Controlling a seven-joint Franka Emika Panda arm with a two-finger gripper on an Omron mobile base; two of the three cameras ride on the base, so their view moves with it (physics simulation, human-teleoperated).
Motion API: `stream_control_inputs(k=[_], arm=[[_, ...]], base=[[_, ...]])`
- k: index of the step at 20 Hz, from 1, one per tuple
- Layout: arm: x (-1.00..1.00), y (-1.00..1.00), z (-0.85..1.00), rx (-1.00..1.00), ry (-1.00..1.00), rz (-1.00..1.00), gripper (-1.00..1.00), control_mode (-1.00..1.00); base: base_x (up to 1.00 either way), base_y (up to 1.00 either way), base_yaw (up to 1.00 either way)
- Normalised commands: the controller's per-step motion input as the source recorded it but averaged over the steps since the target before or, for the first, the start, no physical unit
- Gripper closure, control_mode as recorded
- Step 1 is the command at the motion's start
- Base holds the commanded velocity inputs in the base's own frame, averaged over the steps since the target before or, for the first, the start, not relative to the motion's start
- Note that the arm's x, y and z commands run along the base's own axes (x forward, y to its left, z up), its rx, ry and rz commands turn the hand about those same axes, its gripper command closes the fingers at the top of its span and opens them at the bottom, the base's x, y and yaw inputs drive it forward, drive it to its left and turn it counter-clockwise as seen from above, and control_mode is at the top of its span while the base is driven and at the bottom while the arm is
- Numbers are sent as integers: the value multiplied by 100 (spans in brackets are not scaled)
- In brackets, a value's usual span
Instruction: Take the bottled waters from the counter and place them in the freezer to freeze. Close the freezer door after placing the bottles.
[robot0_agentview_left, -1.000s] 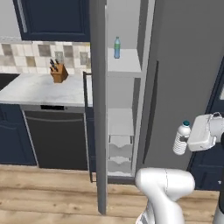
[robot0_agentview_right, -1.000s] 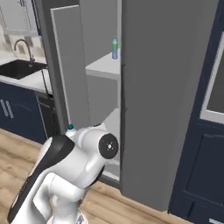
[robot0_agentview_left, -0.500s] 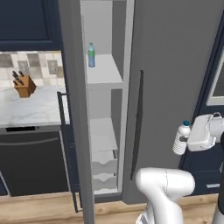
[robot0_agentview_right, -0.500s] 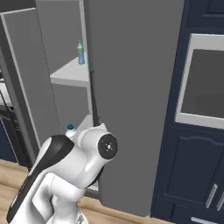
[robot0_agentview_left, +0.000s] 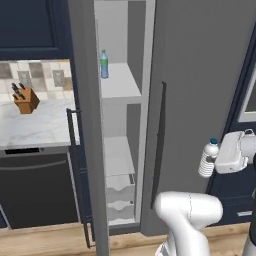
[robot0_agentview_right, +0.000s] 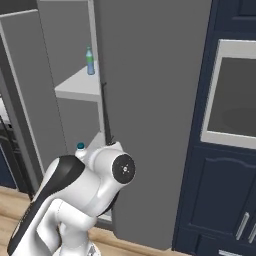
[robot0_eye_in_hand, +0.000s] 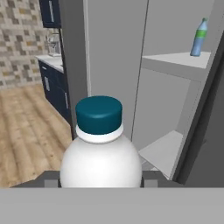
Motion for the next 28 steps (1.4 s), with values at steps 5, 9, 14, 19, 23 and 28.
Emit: stream_control_inputs(k=[5,9,14,19,23,28], arm=[[0,0,0,0,0,0,100,100],[0,0,0,0,0,0,100,100],[0,0,0,0,0,0,100,100],[0,0,0,0,0,0,100,100],[0,0,0,0,0,0,100,100],[0,0,0,0,0,0,100,100]], base=[[40,16,8],[30,0,22],[1,3,15],[12,17,11],[52,29,20],[36,2,10]])
